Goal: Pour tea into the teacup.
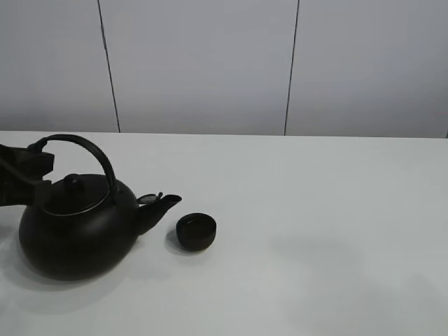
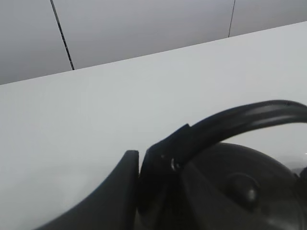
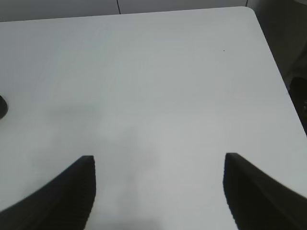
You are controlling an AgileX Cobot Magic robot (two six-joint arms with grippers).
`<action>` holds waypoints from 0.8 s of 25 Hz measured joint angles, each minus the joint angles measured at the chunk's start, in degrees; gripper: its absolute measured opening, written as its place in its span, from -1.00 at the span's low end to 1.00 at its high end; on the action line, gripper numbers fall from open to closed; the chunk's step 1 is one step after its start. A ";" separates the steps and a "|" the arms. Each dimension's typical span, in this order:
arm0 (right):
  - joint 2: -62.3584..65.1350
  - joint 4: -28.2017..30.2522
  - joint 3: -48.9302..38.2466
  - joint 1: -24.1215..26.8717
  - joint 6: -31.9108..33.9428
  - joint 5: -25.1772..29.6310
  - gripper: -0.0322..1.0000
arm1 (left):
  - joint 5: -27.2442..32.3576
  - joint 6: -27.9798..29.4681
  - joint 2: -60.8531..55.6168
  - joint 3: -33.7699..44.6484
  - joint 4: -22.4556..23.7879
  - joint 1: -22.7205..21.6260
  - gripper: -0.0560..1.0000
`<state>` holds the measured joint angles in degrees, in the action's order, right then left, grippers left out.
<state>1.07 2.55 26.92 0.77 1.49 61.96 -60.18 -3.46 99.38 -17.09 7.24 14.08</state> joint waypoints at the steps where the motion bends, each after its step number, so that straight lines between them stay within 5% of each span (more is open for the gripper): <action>1: 0.00 0.00 0.00 0.00 0.00 0.00 0.06 | -0.59 0.07 -0.08 0.55 0.00 0.00 -0.59; 10: 0.00 0.00 0.00 0.00 0.00 0.00 0.06 | -4.85 1.18 -0.90 3.29 -0.32 0.00 -0.29; 20: 0.00 0.00 0.00 0.00 0.00 0.00 0.06 | -5.21 2.06 -0.90 6.56 1.09 0.00 -0.26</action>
<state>1.07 2.55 26.92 0.77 1.49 61.96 -65.40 -1.40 98.48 -10.53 8.33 14.08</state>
